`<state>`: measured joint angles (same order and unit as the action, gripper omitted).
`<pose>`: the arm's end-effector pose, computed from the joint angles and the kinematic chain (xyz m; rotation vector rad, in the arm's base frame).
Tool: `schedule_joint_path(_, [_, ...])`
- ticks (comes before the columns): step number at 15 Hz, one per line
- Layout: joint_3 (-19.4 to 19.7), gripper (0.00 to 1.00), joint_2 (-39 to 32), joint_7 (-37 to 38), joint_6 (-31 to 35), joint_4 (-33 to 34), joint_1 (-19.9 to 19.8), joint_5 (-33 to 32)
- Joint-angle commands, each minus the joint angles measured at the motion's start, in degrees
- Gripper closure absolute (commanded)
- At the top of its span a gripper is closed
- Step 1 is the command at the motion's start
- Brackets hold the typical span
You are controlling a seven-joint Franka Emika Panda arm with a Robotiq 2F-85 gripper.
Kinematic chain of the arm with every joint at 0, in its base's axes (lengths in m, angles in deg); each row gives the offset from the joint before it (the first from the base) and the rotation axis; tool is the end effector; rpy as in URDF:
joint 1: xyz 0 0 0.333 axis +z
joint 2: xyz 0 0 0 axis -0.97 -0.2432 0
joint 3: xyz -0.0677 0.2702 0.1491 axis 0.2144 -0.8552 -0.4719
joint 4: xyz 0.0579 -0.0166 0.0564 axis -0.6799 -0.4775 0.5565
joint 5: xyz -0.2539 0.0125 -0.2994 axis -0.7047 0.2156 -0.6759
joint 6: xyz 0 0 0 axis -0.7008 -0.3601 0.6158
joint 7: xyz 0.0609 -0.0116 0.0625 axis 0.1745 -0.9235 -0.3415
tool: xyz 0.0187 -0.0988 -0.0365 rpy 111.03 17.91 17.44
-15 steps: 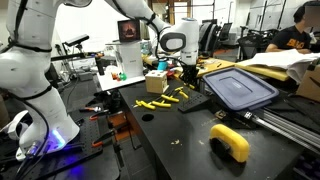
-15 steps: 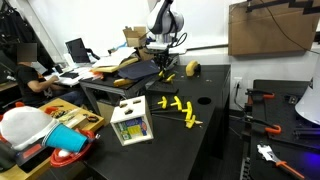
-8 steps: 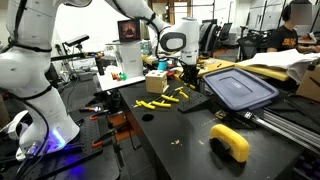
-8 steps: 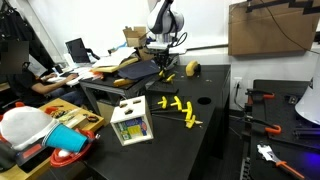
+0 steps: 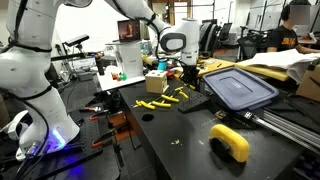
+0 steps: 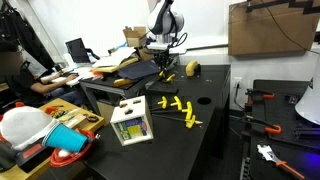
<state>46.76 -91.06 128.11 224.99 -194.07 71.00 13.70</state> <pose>0.6437 -0.1361 0.2652 -2.1193 2.0116 -0.0411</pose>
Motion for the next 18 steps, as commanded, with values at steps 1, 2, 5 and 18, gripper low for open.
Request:
schedule_joint_path(1, [0.4, 0.96, 0.0, 1.4, -0.2, 0.3, 0.3, -0.8])
schedule_joint_path(2, [0.5, 0.96, -0.1, 1.5, -0.2, 0.4, 0.3, -0.8])
schedule_joint_path(5, [0.3, 0.96, -0.6, 1.2, -0.3, 1.0, 0.2, -0.7])
schedule_joint_path(18, [-0.4, 0.96, -1.9, -0.1, 0.4, 2.3, -0.4, 0.1])
